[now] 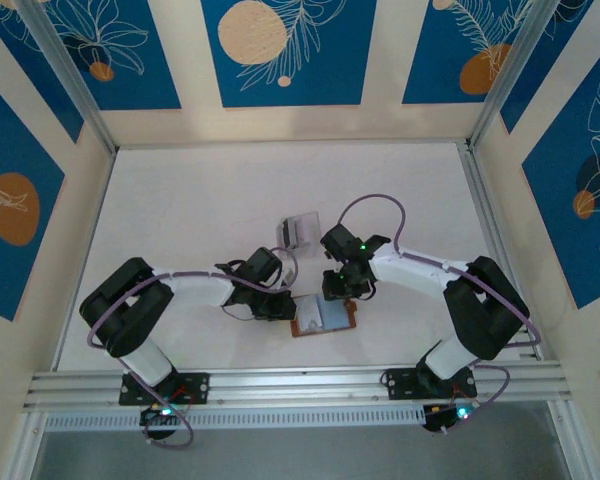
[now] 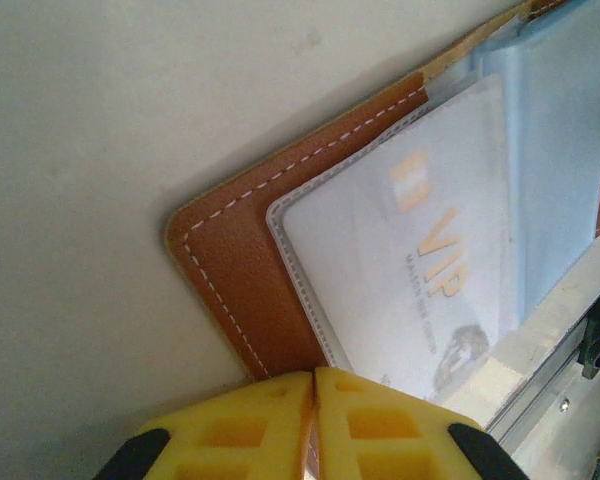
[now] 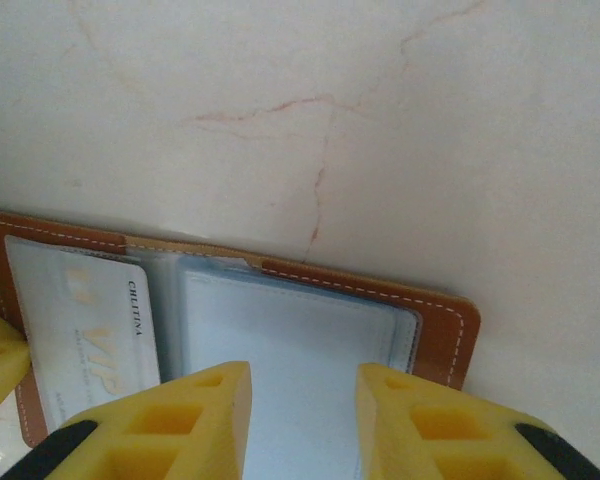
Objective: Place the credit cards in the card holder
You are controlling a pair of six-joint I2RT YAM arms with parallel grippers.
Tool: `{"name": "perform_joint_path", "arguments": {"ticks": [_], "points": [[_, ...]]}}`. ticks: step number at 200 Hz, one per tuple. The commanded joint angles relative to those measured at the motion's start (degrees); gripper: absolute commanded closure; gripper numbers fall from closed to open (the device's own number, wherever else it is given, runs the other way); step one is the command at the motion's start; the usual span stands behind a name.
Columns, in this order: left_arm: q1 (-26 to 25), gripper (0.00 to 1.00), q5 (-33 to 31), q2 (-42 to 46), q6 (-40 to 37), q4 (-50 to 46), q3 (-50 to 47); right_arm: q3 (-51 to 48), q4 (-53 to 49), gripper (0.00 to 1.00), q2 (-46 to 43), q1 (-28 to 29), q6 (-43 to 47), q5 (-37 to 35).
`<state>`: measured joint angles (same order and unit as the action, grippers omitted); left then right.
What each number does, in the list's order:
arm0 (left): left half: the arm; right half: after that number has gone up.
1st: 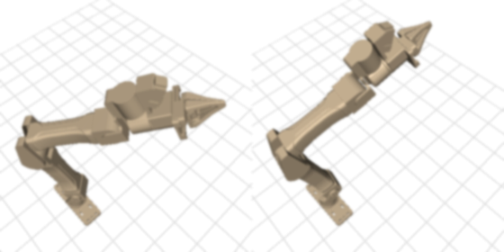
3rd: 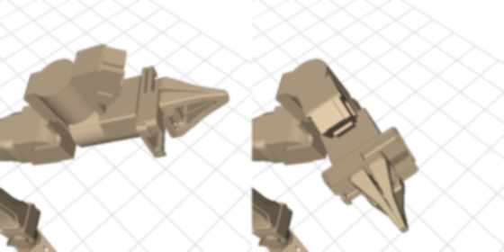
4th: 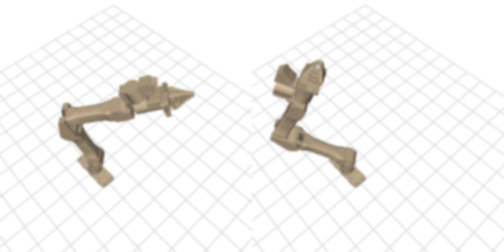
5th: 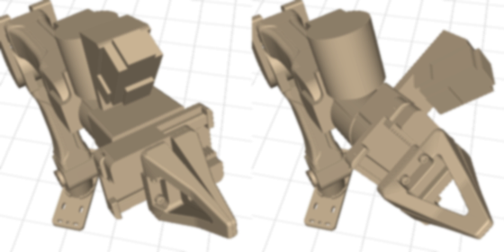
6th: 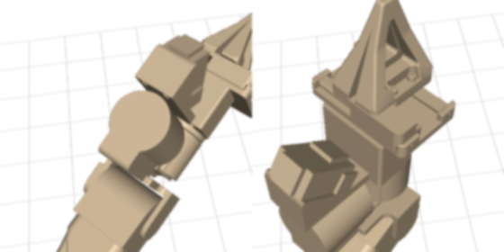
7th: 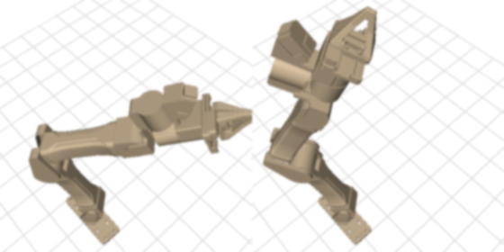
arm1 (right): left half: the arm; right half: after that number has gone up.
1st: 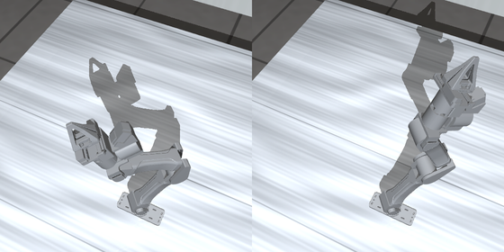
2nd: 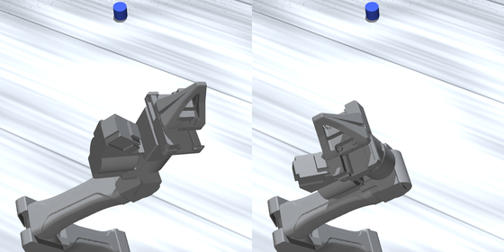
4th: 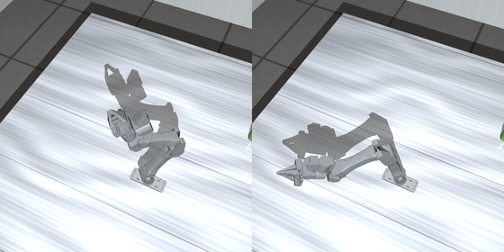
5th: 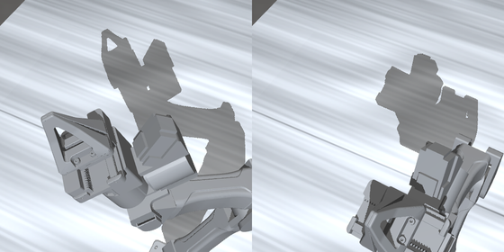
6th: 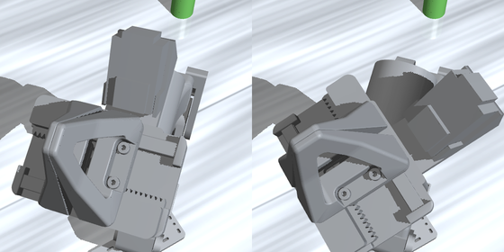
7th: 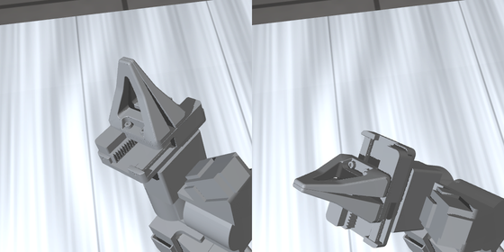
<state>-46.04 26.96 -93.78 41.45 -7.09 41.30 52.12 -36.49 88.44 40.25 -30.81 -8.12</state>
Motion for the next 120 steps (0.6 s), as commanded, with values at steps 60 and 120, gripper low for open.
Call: {"name": "perform_joint_path", "arguments": {"ticks": [60, 120], "points": [[-0.27, 0.88, -4.55, -2.3, -1.57, -3.88, -0.91, 2.91, -1.59, 0.64, 4.12, 0.97, 2.77, -1.11], [-0.23, 0.88, -4.27, -2.29, -1.52, -3.79, -0.87, 0.8, 0.04, 0.61, 8.17, 2.12, 1.07, -1.75]]}}
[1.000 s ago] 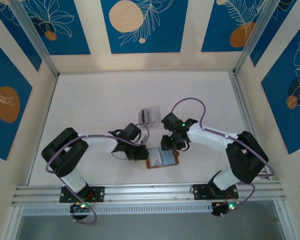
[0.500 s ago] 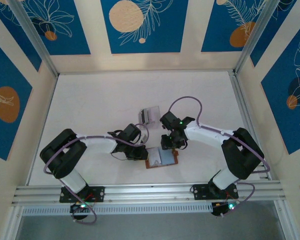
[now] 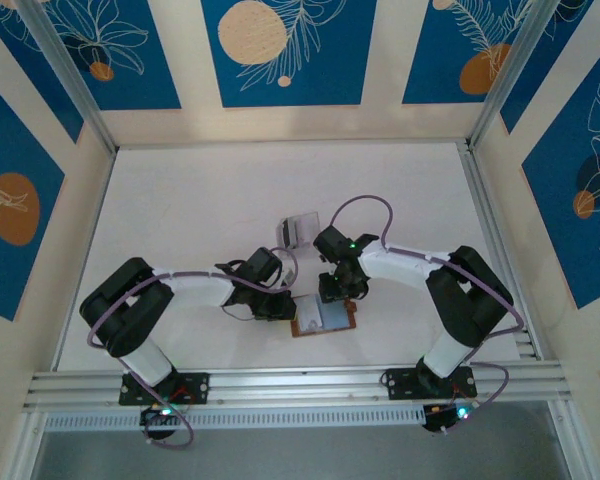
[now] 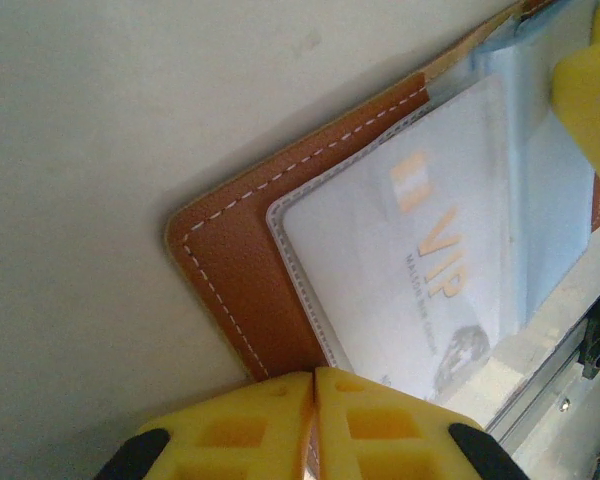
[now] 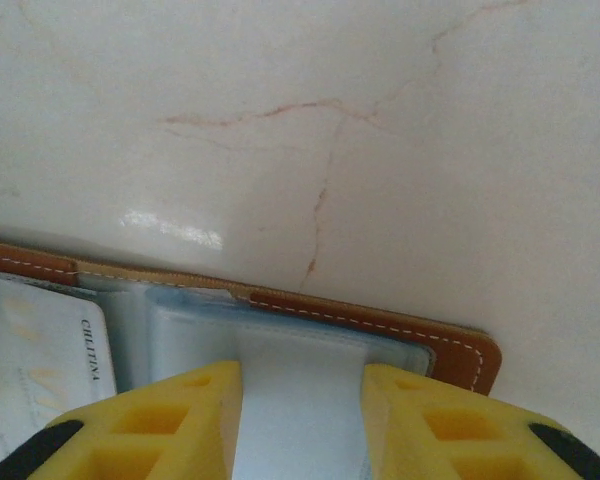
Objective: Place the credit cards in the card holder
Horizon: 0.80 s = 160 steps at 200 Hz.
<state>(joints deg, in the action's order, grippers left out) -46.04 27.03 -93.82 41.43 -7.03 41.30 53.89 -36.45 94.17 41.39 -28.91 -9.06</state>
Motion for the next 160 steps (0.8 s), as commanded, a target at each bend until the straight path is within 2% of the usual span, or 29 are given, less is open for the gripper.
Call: {"name": "perform_joint_path", "arguments": {"ticks": [1, 21, 47, 113, 160], "points": [[-0.25, 0.88, -4.34, -2.29, -1.52, -3.91, -0.82, -0.97, -0.06, 0.61, 2.48, 1.02, -0.95, -0.93], [-0.26, 0.88, -4.37, -2.2, -1.78, -4.2, -0.57, -0.95, -1.15, 0.63, 3.45, 1.45, -2.64, -1.32], [-0.04, 0.88, -4.61, -1.7, -2.1, -4.55, -0.78, -1.12, -1.8, 0.7, 4.7, 3.02, -4.02, -1.38], [0.56, 0.88, -4.45, -0.97, -3.36, -4.44, -1.56, 0.24, -3.82, 1.0, 4.16, 3.88, -5.03, -1.57], [0.56, 0.88, -4.42, -1.63, -4.38, -4.24, -1.82, 3.94, -8.41, 1.0, 1.09, 3.95, -5.74, -4.63]]}}
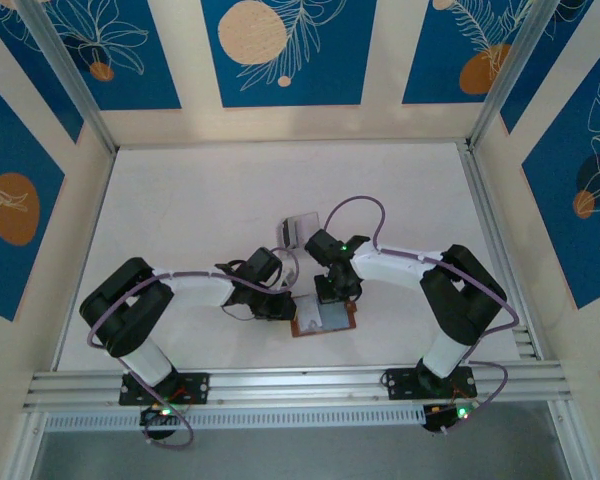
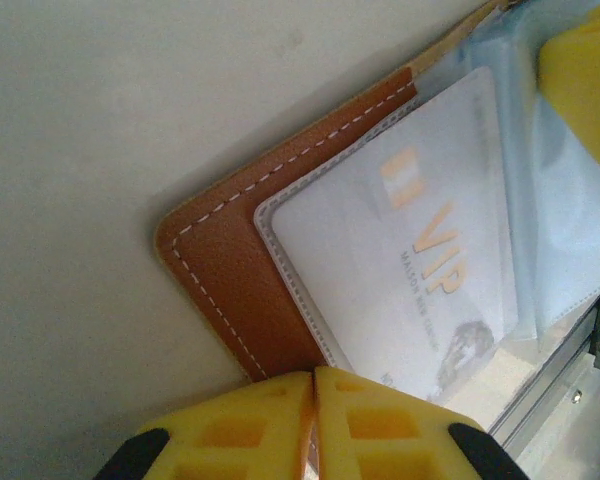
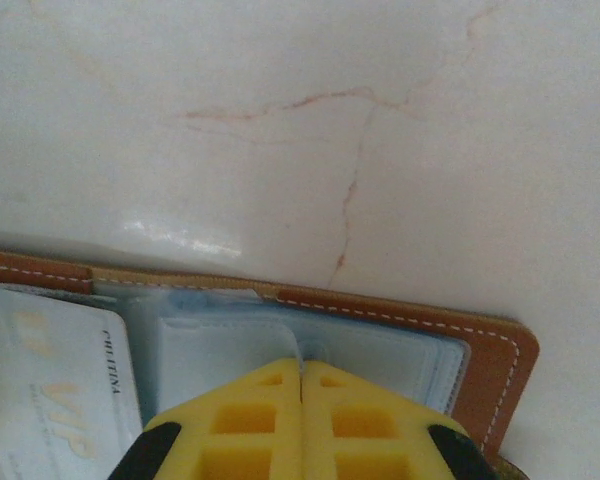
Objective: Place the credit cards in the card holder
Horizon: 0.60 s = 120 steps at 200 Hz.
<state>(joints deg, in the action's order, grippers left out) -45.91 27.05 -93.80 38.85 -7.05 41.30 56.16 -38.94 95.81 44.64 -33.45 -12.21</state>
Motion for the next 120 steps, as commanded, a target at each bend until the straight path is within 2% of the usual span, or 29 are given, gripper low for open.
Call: {"name": "perform_joint_path", "arguments": {"ticks": [1, 44, 59, 88, 120], "points": [[0.45, 0.88, -4.41, -1.69, -1.83, -4.21, -1.83, 1.76, -6.03, 1.0, -0.59, 0.75, -1.23, -1.63], [0.46, 0.88, -4.2, -2.43, -2.59, -4.17, -1.67, 5.98, -12.98, 1.0, -0.36, 3.09, -2.91, -8.9], [0.4, 0.88, -4.11, -2.45, -2.81, -4.17, -1.49, 7.15, -13.88, 1.0, 0.38, 4.11, -2.89, -9.05], [0.32, 0.88, -4.31, -2.68, -2.91, -4.46, -0.87, 9.62, -13.11, 1.0, 0.99, 5.58, -2.72, -4.1], [0.21, 0.88, -3.87, -3.11, -0.61, -1.79, -1.15, 10.37, -7.97, 1.0, 1.92, 4.2, -2.7, 8.29]]}}
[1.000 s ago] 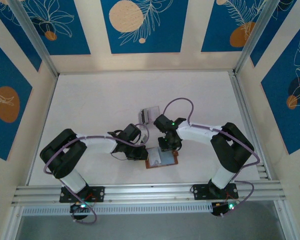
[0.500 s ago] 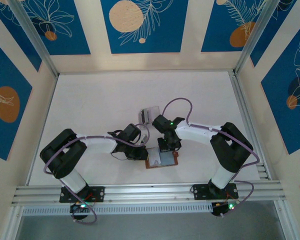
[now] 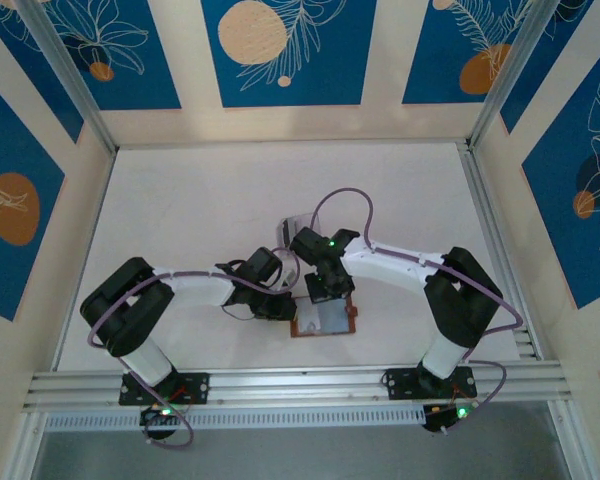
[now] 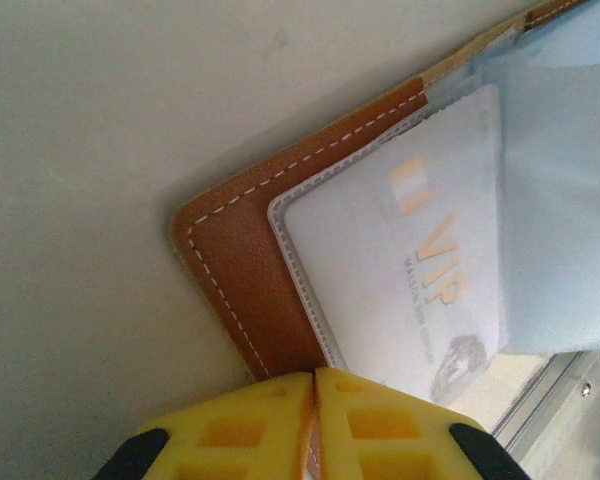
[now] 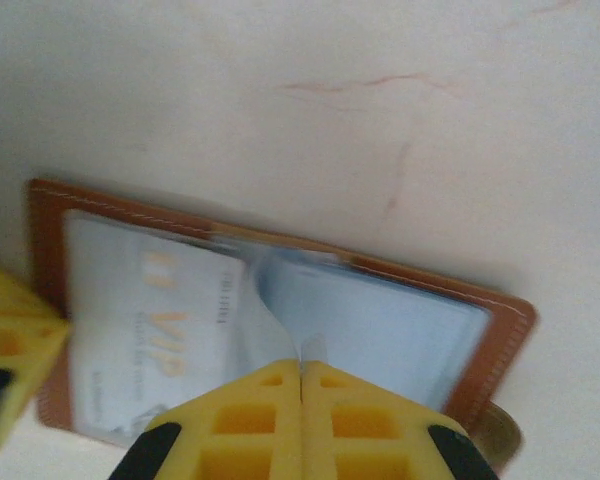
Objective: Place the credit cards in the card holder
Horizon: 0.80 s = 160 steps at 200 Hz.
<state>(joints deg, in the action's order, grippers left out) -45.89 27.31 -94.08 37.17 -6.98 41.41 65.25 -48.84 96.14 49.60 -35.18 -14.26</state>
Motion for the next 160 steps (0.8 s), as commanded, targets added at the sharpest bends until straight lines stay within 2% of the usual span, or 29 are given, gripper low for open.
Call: {"name": "perform_joint_path", "arguments": {"ticks": [1, 27, 61, 88, 160], "points": [[0.19, 0.88, -4.12, -2.84, 1.2, -1.74, -1.34, 1.28, 2.14, 1.0, 1.64, -0.79, -1.0, 10.68], [0.18, 0.88, -3.52, -1.75, 3.22, 0.67, -2.32, 0.85, 7.82, 1.0, 4.03, -1.6, -2.81, 18.25], [0.27, 0.86, -3.2, 0.72, 4.6, 0.96, -2.94, -0.34, 14.93, 0.84, 5.67, -2.8, -5.11, 25.65], [0.43, 0.82, -3.51, 3.08, 5.76, 0.47, -3.95, -1.93, 17.25, 0.7, 3.4, -4.05, -5.93, 28.1], [2.02, 0.71, -2.18, 9.42, 7.66, 0.57, -6.98, -3.07, 15.42, 0.52, -3.34, -5.31, -3.03, 30.86]]}}
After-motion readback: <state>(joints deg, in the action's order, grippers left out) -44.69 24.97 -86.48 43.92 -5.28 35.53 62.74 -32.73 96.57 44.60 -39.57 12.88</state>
